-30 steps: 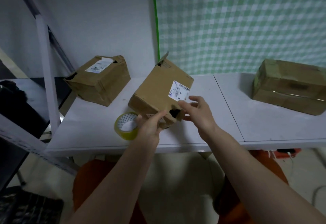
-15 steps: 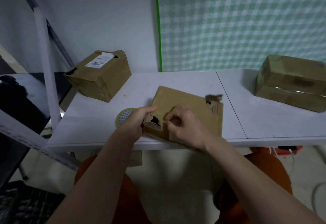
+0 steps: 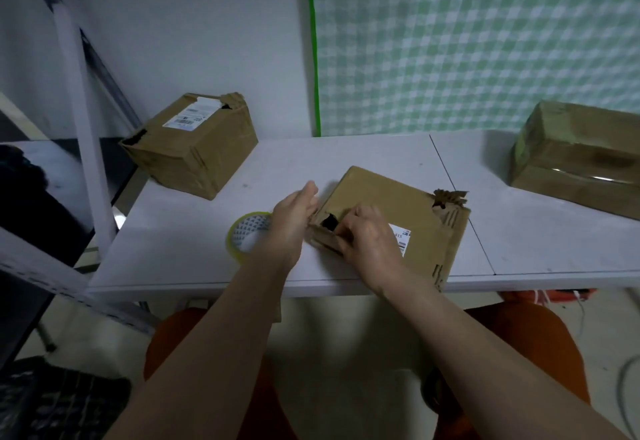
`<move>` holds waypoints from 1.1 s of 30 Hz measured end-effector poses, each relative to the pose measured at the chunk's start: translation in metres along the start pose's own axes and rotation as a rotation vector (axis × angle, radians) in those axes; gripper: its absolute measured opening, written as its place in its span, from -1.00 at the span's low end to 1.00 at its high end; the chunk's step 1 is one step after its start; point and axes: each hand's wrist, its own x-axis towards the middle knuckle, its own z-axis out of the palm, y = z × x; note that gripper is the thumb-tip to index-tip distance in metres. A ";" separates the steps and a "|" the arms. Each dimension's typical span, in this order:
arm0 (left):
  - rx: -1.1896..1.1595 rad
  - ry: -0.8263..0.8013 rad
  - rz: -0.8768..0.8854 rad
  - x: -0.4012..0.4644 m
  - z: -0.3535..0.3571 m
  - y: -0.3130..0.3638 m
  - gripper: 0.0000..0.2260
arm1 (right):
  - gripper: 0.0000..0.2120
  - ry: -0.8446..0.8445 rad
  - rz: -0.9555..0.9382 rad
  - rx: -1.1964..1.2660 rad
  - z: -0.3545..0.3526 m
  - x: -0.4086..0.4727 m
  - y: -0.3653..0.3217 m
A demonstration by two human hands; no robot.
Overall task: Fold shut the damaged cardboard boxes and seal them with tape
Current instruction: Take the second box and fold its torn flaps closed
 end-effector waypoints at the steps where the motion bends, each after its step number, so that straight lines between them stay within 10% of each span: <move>1: 0.055 0.042 0.010 -0.001 -0.002 -0.001 -0.72 | -0.95 0.019 0.001 0.000 0.003 0.001 0.001; 13: -0.094 -0.011 -0.055 -0.008 -0.023 -0.022 -0.61 | -0.92 -0.102 0.063 0.236 -0.003 0.022 -0.003; 24: -0.113 -0.015 -0.039 -0.005 -0.018 -0.017 -0.80 | -0.76 -0.304 -0.289 -0.553 0.007 0.075 -0.025; 33: -0.219 0.021 -0.107 -0.004 -0.017 -0.016 -0.72 | -0.73 -0.254 -0.457 -0.419 0.005 0.076 -0.006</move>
